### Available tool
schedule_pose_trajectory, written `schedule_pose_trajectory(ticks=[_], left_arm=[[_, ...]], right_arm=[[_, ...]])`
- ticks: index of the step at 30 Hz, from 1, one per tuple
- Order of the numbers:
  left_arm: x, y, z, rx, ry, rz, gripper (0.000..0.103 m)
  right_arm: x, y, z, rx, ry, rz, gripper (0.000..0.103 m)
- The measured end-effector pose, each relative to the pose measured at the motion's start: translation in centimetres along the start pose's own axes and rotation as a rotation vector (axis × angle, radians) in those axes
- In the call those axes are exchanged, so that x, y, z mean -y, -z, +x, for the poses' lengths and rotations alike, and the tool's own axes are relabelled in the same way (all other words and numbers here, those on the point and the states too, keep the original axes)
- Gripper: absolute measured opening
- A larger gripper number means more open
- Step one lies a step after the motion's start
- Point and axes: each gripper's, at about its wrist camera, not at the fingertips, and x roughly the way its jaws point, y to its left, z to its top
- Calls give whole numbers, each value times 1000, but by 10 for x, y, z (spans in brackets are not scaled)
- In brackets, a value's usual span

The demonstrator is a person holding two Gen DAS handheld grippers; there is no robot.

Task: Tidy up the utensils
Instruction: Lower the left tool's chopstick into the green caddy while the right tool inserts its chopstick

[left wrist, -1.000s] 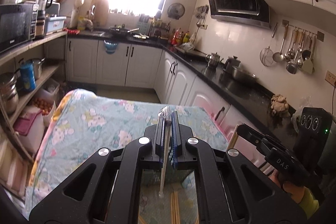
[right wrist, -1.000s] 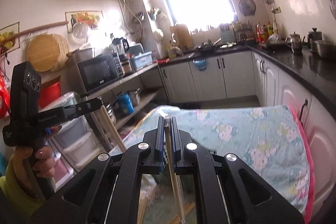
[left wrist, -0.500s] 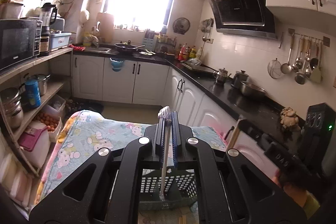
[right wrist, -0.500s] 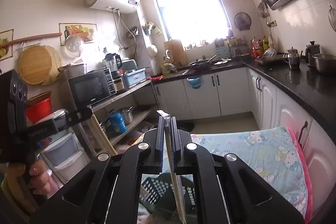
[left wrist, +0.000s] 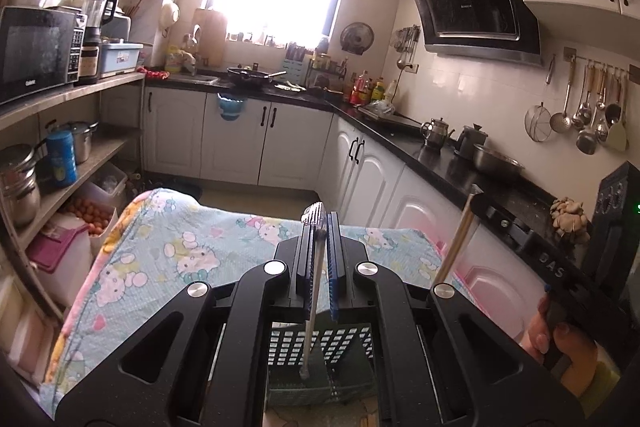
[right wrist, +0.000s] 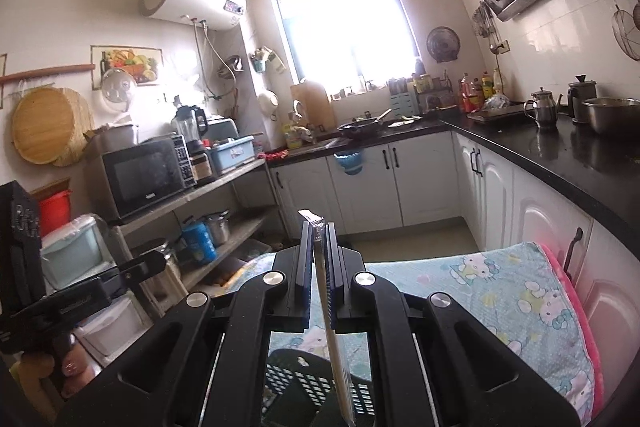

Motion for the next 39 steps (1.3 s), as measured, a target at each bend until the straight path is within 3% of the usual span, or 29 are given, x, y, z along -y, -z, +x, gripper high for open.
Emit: schedule_pose_trajectory(ticks=[14,21,32,37,39], left_arm=[[-16,39,13,-52,9,-5,1],[-25,51,19,-83,8,-22,1],[-42,66,17,-135,-14,-59,1],[-45,70,12,-141,-25,-60,4],[-45,71,10,-143,-27,-62,6]], right_arm=[[12,53,30,-6,38,60,6],[23,71,22,17,50,130,6],[39,91,5,-31,93,197,9],[45,93,-3,-63,93,229,12],[46,93,-6,-71,87,229,19]])
